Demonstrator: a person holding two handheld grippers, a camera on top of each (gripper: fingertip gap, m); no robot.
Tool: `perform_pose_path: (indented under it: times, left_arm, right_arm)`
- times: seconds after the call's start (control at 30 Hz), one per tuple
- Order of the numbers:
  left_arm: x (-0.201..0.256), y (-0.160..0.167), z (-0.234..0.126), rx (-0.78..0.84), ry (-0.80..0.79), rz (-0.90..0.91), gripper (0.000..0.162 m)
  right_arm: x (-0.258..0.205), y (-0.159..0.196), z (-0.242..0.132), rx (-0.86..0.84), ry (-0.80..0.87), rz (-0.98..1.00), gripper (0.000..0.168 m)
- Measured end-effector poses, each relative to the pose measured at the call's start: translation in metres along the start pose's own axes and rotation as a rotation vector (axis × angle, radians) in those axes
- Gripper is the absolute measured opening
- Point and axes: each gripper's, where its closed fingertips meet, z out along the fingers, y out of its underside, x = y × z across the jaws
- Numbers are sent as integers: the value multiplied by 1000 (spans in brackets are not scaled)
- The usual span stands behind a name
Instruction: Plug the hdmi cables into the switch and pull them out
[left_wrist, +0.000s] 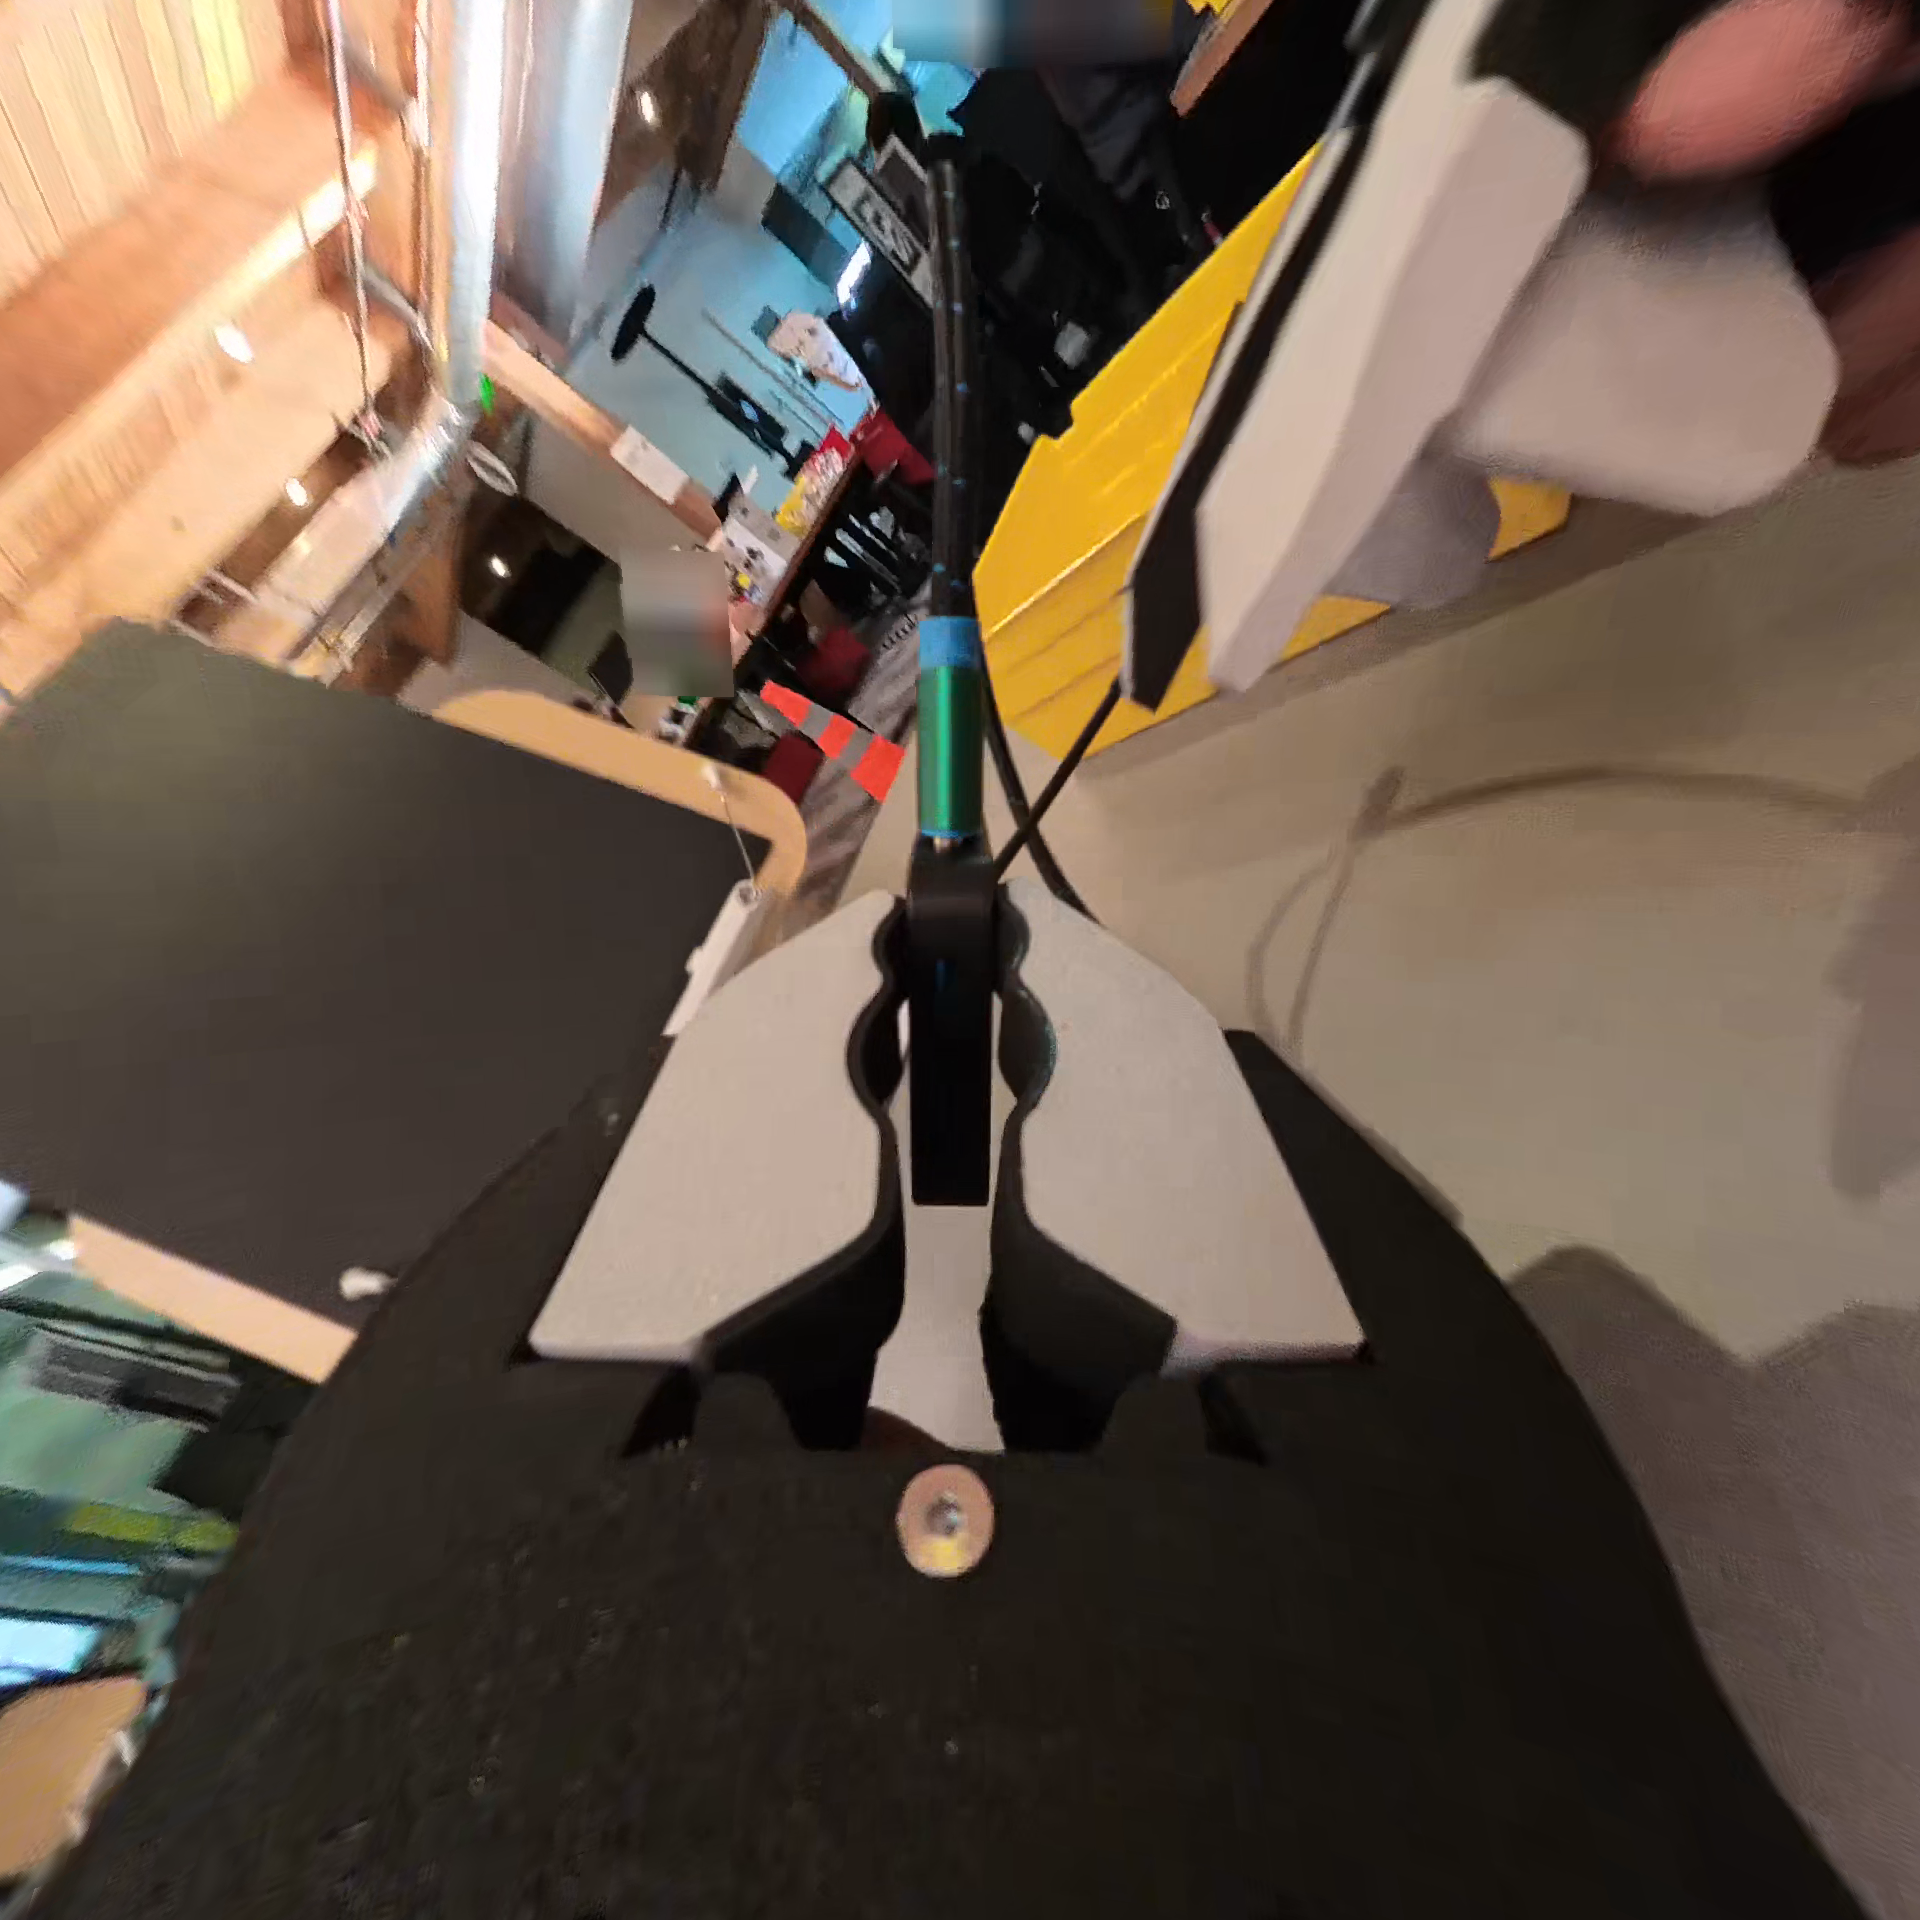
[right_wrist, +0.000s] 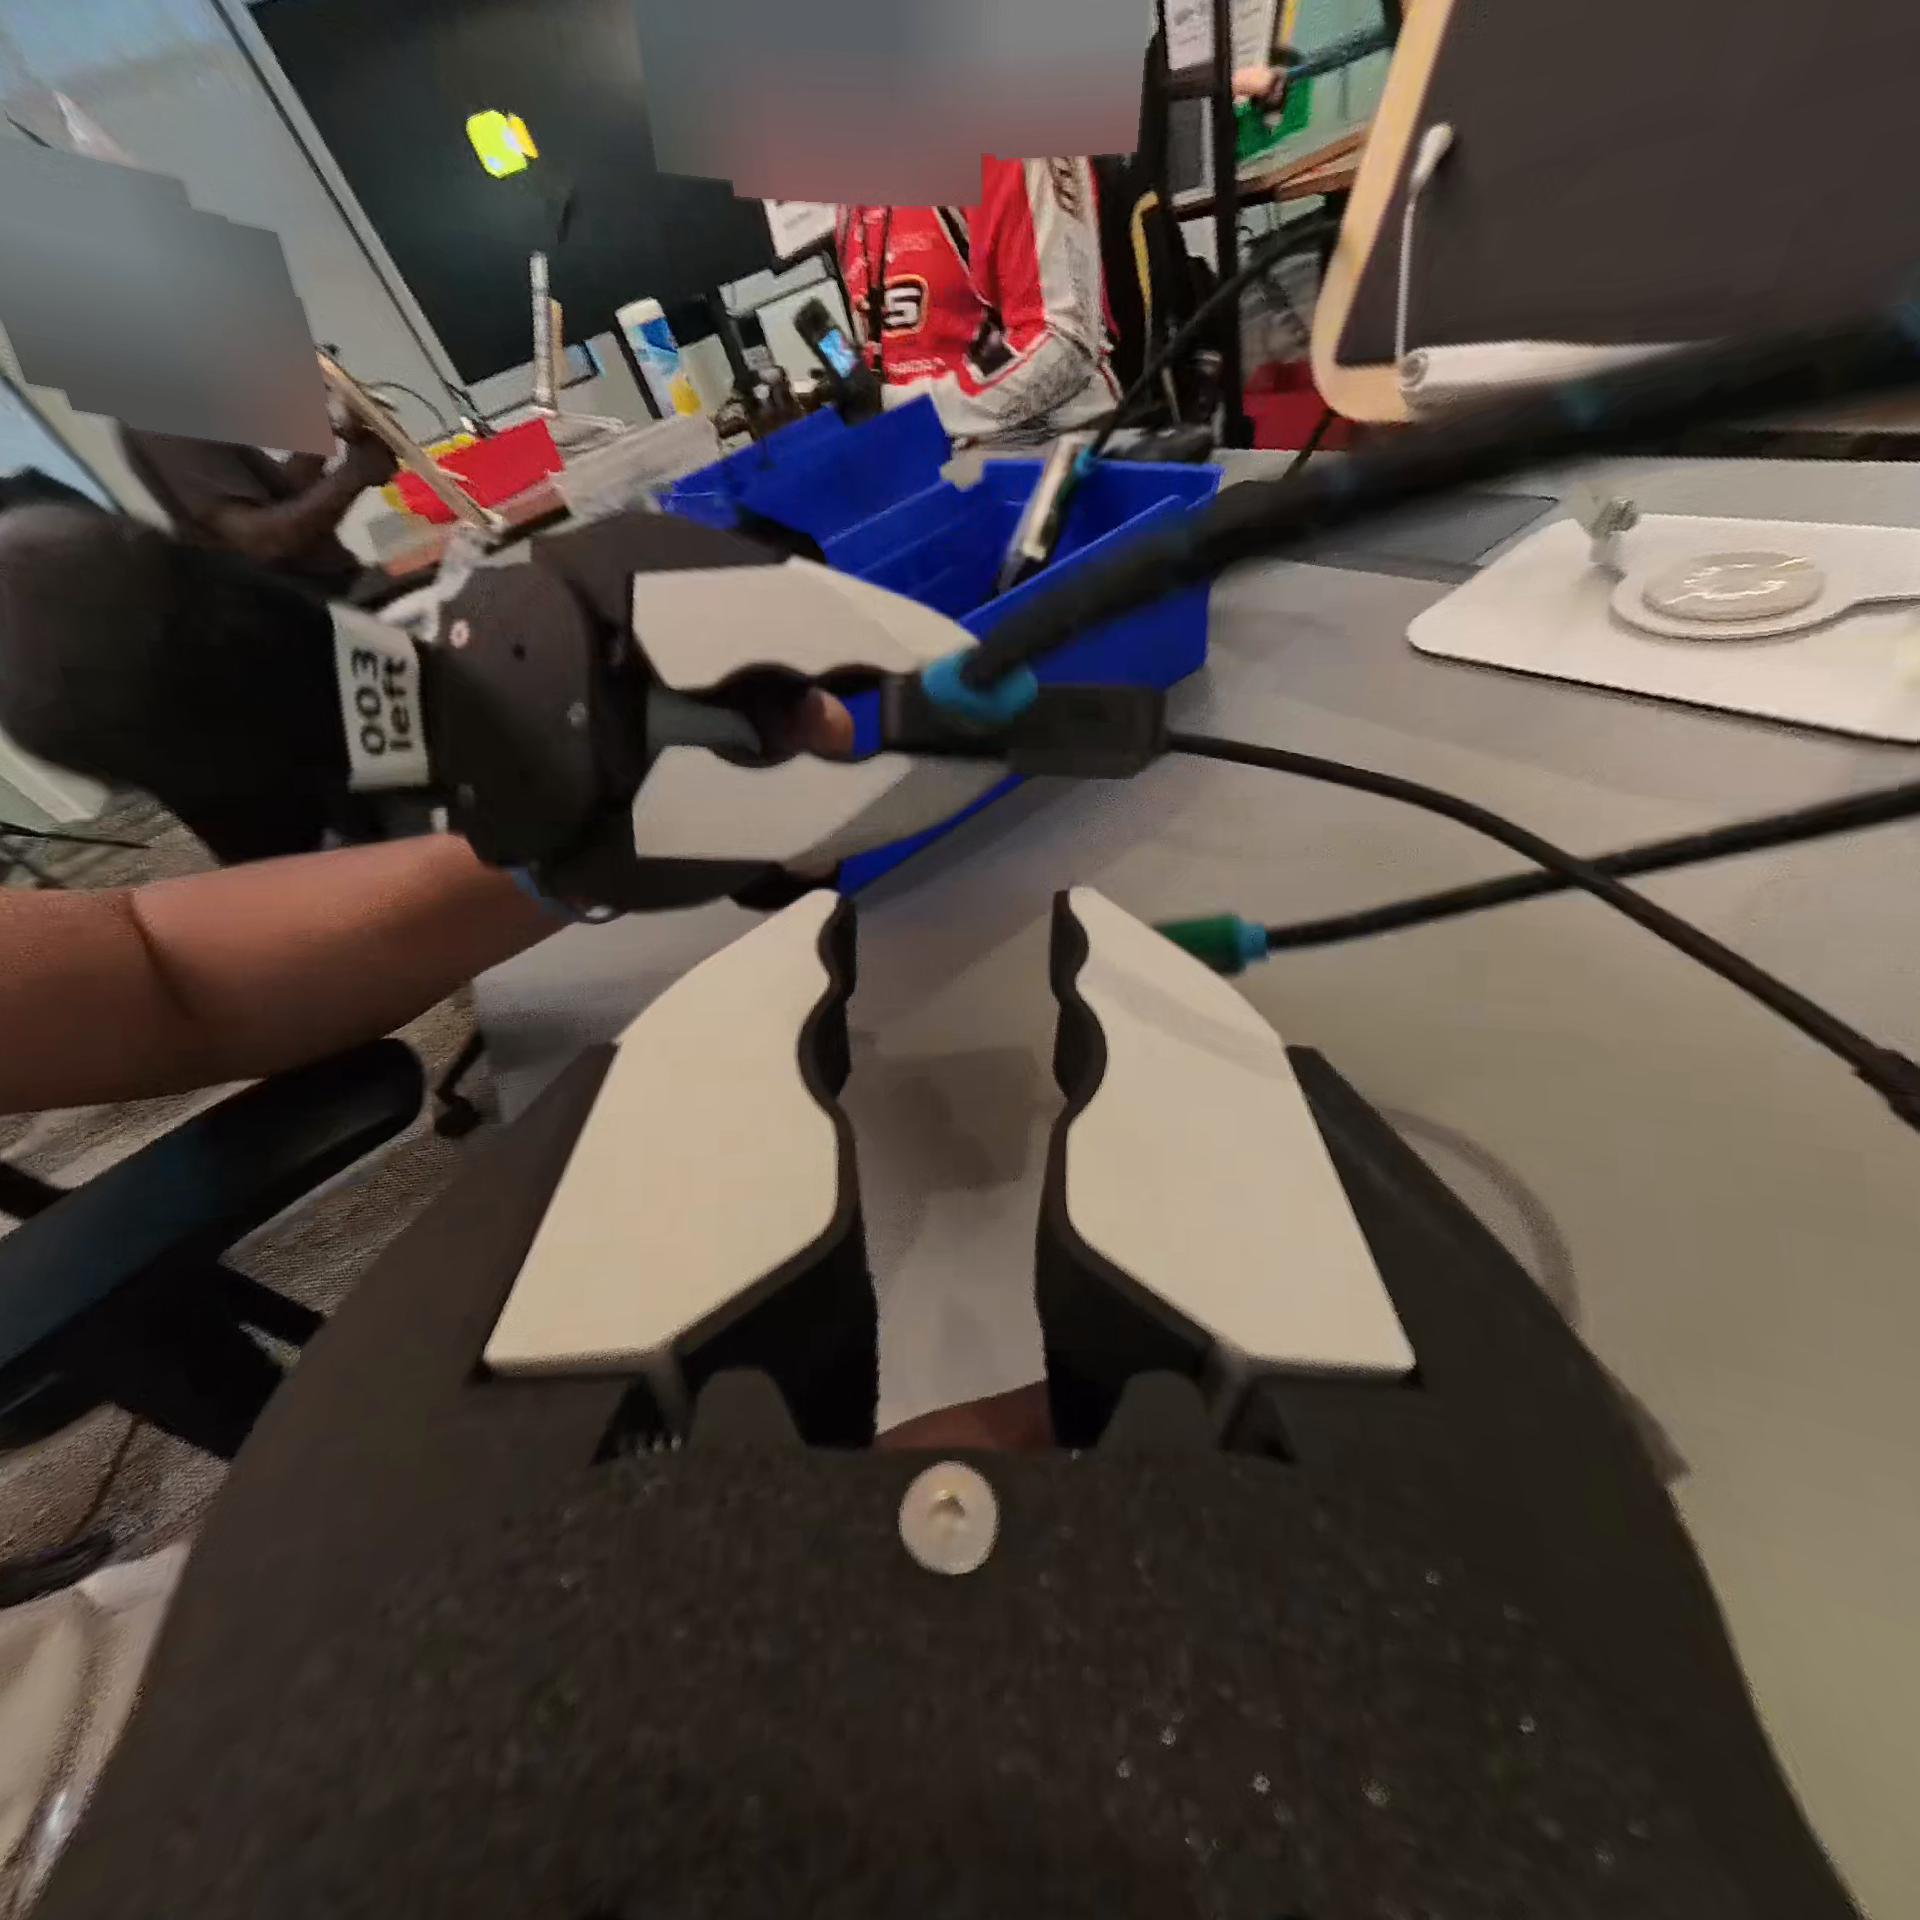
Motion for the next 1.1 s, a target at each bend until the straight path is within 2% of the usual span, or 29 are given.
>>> perform_pose_path:
  times: [0.2,0.37,0.63,0.83,1.07,1.1]
  left_arm:
    - [13,-6,26,115,-58,112,14]
    - [15,6,29,132,-56,53,14]
    - [38,31,36,29,-49,54,14]
    - [51,42,44,-39,-16,20,15]
    - [52,43,48,-94,-40,6,15]
    - [49,54,49,-162,-59,-12,14]
  right_arm:
    - [21,-5,17,31,147,-13,36]
    - [36,-9,17,42,231,-115,29]
    - [47,18,27,-143,222,-164,21]
    - [55,34,25,-168,259,-140,21]
    - [56,34,20,-154,320,-158,21]
    - [56,34,19,-147,329,-149,21]
